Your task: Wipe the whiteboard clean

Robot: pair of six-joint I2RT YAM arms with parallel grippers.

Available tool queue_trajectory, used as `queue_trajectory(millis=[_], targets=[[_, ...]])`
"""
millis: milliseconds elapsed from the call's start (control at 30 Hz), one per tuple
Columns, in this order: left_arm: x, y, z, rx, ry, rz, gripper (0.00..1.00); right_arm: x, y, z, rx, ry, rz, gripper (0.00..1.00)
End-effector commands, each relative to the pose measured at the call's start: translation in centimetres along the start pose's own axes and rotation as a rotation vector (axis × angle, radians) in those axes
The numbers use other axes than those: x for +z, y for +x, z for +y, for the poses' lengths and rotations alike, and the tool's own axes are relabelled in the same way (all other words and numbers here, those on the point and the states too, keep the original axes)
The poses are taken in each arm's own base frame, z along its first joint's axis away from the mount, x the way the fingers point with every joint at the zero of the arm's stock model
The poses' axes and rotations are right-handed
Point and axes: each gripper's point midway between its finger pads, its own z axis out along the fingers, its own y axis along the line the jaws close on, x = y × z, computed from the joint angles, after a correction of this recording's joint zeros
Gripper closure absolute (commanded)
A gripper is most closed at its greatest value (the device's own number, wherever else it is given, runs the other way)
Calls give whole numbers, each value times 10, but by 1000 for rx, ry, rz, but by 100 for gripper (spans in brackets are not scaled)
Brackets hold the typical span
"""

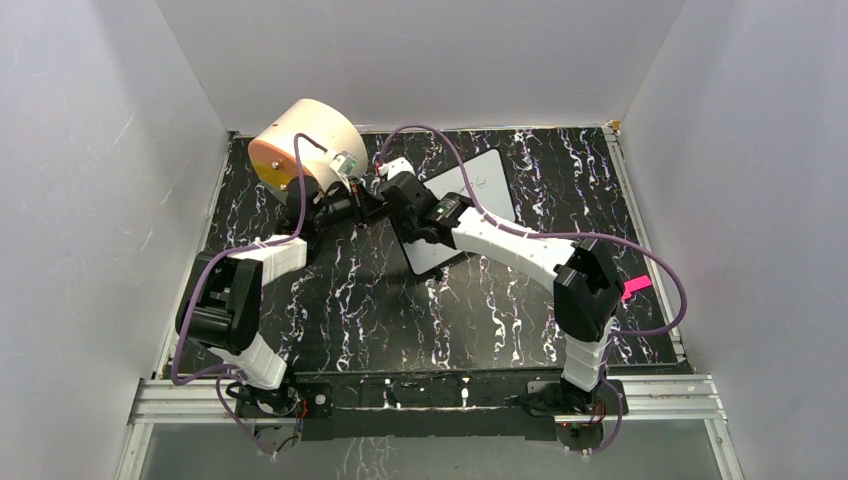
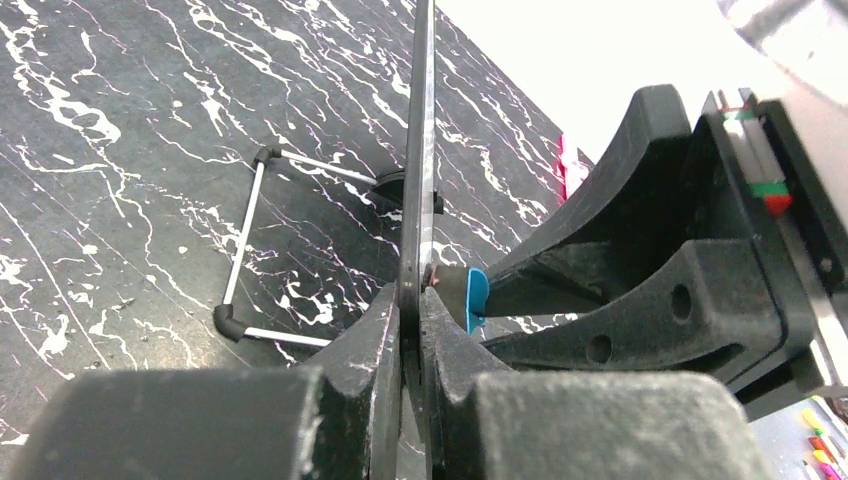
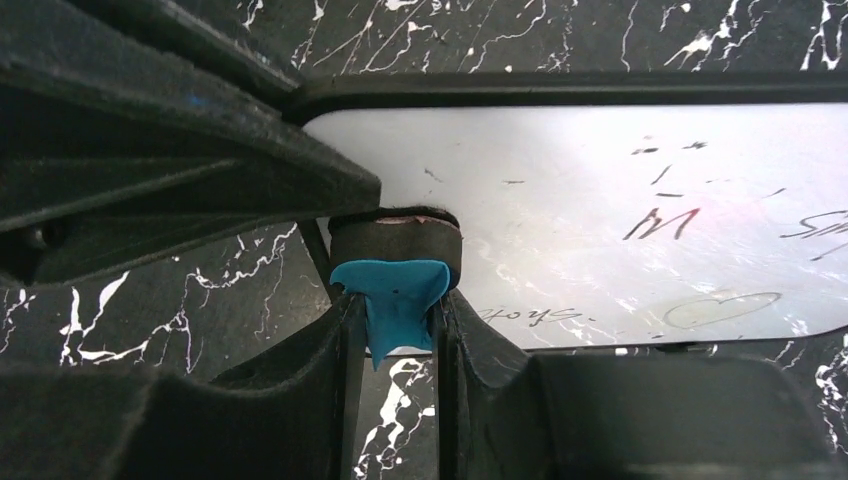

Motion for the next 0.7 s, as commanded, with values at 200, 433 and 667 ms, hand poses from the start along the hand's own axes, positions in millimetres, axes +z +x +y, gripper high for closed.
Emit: queue_trajectory(millis=[200,433,667], targets=[[9,15,-22,19,148,103,100,5,23,0,26,-20,-7,87],[15,13,-18,11,155,133,100,-2,-10,-52,132,57,-74,87],[16,11,-17,-4,140,139,80,-10,-21,-138,287,163,-92,86]])
